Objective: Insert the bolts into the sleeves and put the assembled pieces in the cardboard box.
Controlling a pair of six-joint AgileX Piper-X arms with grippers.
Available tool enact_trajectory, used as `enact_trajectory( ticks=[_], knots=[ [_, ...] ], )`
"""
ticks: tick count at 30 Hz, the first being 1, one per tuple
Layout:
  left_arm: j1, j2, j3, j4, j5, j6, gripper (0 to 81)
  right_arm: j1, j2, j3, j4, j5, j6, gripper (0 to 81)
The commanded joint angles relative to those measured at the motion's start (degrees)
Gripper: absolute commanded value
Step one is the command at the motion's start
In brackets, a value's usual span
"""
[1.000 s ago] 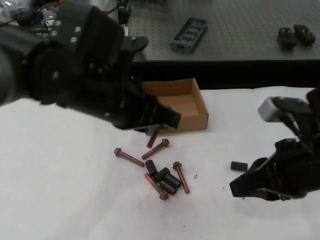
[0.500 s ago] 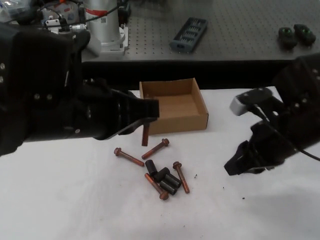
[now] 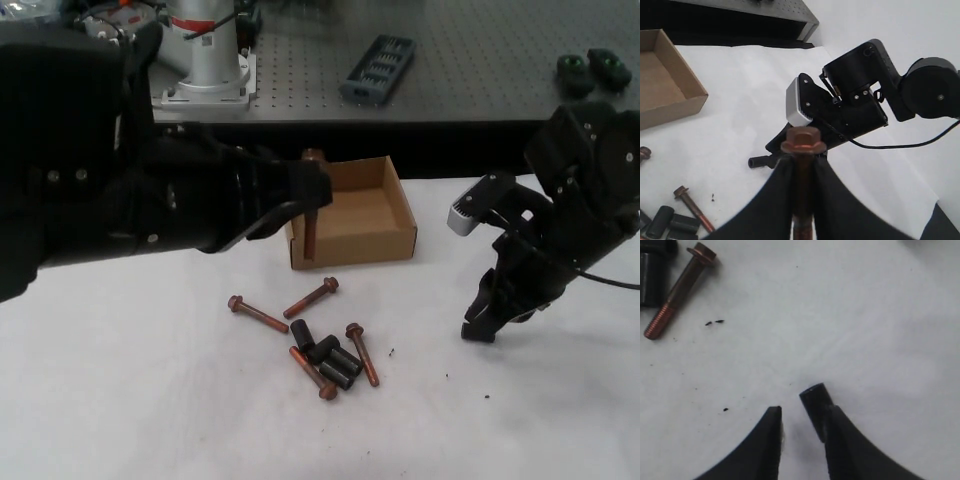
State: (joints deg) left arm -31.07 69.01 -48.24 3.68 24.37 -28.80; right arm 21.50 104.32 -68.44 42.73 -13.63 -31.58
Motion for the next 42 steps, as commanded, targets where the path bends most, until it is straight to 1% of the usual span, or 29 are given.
enact_trajectory(
  ticks=[1, 9, 19, 24, 30, 37, 38, 40, 42],
  knots=[
    [0.13, -0.76, -0.25, -1.24, 0.83, -1.18, 0.6, -0.68, 1.10, -1.61, -0.08, 0.22, -3.79, 23.1],
    [0.13, -0.76, -0.25, -1.24, 1.81, -1.27, 0.6, -0.84, 3.88, -1.99, 0.83, 0.70, -9.35, 23.4],
    [0.13, -0.76, -0.25, -1.24, 2.10, -1.27, 0.6, -0.84, 4.78, -1.99, 0.77, 0.70, -13.66, 23.4],
    [0.13, -0.76, -0.25, -1.24, 3.74, -1.27, 0.6, -0.84, 5.95, -1.99, 0.20, 0.70, -15.54, 23.4],
    [0.13, -0.76, -0.25, -1.24, 4.92, -1.27, 0.6, -0.84, 8.57, -1.99, 0.39, 1.55, -15.72, 23.4],
    [0.13, -0.76, -0.25, -1.24, 4.92, -1.27, 0.6, -0.84, 8.66, -1.99, 0.73, 1.55, -15.50, 23.2],
    [0.13, -0.76, -0.25, -1.24, 4.92, -1.27, 0.6, -0.84, 8.66, -1.99, 0.73, 1.55, -15.25, 22.6],
    [0.13, -0.76, -0.25, -1.24, 4.92, -1.27, 0.6, -0.84, 8.66, -1.99, 0.35, 1.55, -14.39, 18.9],
    [0.13, -0.76, -0.25, -1.24, 4.92, -1.27, 0.6, -0.84, 8.66, -1.99, 0.37, 1.55, -14.36, 13.2]
  ],
)
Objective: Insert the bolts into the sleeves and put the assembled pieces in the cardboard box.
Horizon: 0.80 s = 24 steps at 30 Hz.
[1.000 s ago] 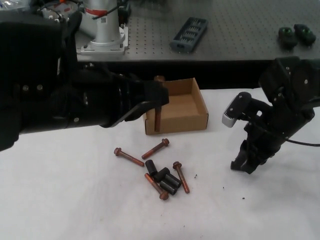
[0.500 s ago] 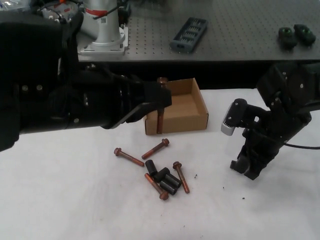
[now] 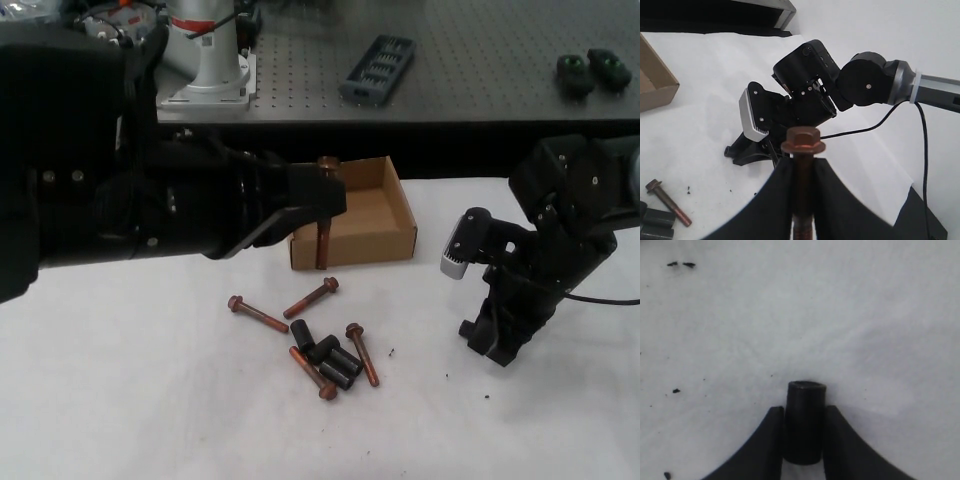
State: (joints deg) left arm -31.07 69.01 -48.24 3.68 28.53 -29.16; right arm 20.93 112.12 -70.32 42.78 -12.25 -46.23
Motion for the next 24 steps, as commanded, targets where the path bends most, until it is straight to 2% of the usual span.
enact_trajectory(
  ticks=[1, 5, 9, 11, 16, 21, 24],
  knots=[
    [0.13, -0.76, -0.25, -1.24, 0.75, -0.90, 0.6, -0.27, 0.86, -0.12, 0.32, 0.17, 0.28, 11.1],
    [0.13, -0.76, -0.25, -1.24, 0.75, -0.90, 0.6, -0.27, 0.86, -0.12, 0.53, 1.39, 2.62, 3.7],
    [0.13, -0.76, -0.25, -1.24, 0.19, -0.90, 0.6, -0.27, 0.66, -0.12, 0.77, 0.48, 6.02, 1.5],
    [0.13, -0.76, -0.25, -1.87, -0.23, -0.78, 0.6, -0.49, 0.19, -0.12, 0.77, -4.37, 7.74, 1.5],
    [0.64, -0.76, -0.25, -6.45, -2.73, -0.27, 0.6, -2.94, -3.77, 0.89, -0.14, -23.24, 15.67, 1.5],
    [1.78, -0.60, -0.25, -10.32, -5.97, -0.07, 0.6, -5.76, -11.32, 5.19, -1.96, -25.39, 17.06, 1.5],
    [2.43, 0.17, 0.40, -14.40, -6.21, -0.66, 0.6, -7.20, -17.41, 9.58, -4.48, -29.82, 17.98, 1.5]
  ],
)
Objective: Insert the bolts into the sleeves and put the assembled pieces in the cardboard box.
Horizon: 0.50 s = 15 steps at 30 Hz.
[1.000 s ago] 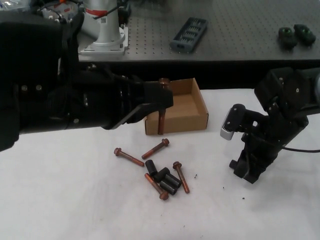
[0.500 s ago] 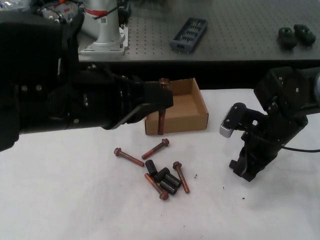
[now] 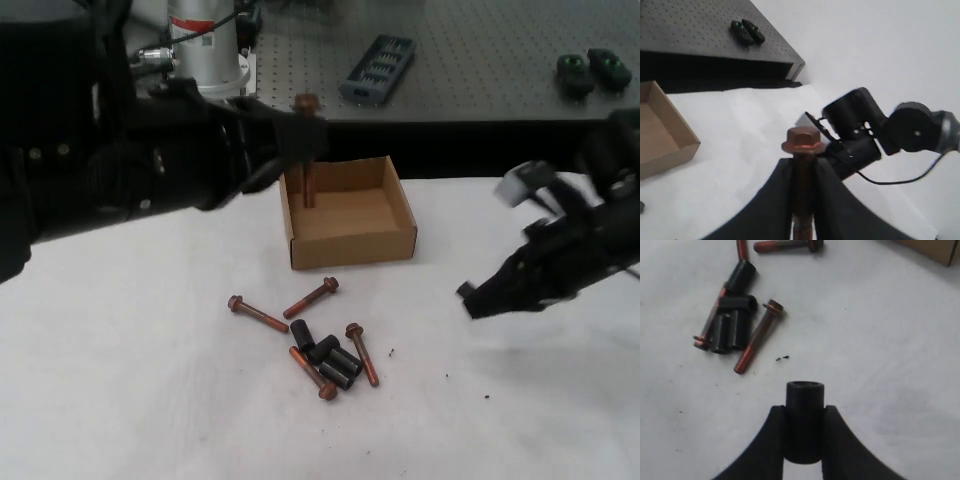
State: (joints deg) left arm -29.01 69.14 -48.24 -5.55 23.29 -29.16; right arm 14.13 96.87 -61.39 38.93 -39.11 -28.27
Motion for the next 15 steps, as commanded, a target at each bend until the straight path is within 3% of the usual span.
enact_trajectory(
  ticks=[1, 8, 15],
  knots=[
    [0.36, 0.41, 1.22, -7.97, -1.23, -1.76, 0.6, -0.73, -4.53, 2.56, -2.53, -4.63, 1.73, 1.5],
    [-0.93, 5.84, 9.39, -34.61, -0.09, -17.20, 0.6, 0.12, -19.61, 15.98, -20.28, -8.45, 17.34, 1.5],
    [-5.35, 9.85, 9.81, -39.70, 0.54, -20.48, 0.6, 4.54, -26.63, 26.75, -35.59, -8.98, 30.84, 1.5]
  ],
)
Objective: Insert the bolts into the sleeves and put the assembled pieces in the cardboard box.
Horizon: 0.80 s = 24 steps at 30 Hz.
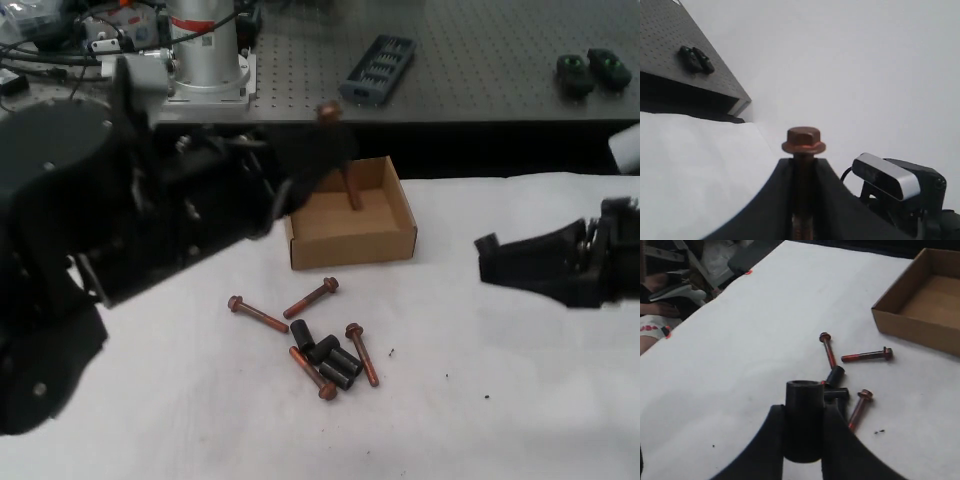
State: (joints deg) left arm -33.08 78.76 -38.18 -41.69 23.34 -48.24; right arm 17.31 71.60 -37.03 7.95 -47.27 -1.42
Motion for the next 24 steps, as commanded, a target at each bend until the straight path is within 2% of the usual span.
enact_trajectory(
  ticks=[1, 3, 8, 13, 24],
  knots=[
    [-1.94, 0.31, -0.25, -3.69, 0.49, -1.98, 0.6, 2.11, -1.39, 3.37, -6.02, -0.82, 5.62, 1.5],
    [-3.35, 0.28, -0.25, -3.84, 0.49, -2.87, 0.6, 4.05, -1.23, 5.22, -8.77, -0.38, 8.13, 1.5],
    [-6.51, 0.28, -0.25, -4.72, 0.17, -2.87, 0.6, 8.23, -1.24, 6.61, -10.07, 3.88, 8.28, 1.5],
    [-7.22, 0.28, -0.11, -4.71, -0.14, -0.38, 0.6, 10.77, -1.24, 6.61, -10.07, 3.67, 9.60, 1.5],
    [-7.22, 0.28, 6.01, -4.71, -0.20, 6.90, 0.6, 11.55, -1.37, 6.61, -10.21, 2.58, 10.87, 1.5]
  ],
)
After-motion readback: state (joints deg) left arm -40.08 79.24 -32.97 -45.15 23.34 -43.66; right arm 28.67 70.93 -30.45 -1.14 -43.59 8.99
